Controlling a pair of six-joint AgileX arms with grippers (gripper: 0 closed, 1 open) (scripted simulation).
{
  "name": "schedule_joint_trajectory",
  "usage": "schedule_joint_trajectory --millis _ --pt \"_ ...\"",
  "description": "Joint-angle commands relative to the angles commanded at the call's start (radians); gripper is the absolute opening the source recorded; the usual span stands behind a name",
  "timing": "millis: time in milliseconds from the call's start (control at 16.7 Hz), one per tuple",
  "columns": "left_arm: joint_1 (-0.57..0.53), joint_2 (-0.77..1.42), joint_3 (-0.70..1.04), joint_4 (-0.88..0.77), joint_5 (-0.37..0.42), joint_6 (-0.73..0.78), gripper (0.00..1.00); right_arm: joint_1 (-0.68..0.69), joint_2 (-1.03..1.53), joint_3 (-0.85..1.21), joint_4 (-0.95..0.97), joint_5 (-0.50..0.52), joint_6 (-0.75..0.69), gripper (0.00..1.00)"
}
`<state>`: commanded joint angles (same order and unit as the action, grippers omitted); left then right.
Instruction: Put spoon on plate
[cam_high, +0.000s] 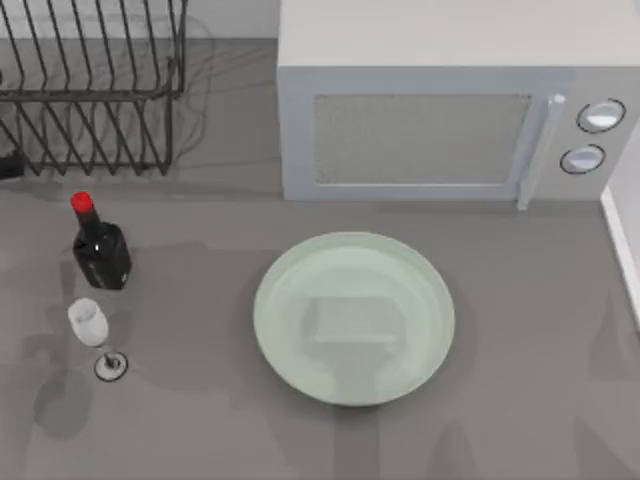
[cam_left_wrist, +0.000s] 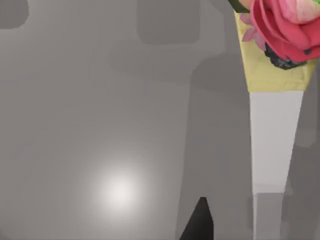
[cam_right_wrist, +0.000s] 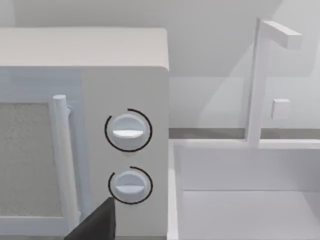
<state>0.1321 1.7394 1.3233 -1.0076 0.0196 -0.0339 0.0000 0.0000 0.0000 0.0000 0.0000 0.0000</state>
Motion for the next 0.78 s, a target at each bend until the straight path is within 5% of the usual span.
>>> schedule_joint_trajectory --millis 780 --pt "-0.064 -0.006 0.078 -0.109 -0.018 0.053 0.00 0.000 0.000 0.000 0.000 0.000 0.000 1.00"
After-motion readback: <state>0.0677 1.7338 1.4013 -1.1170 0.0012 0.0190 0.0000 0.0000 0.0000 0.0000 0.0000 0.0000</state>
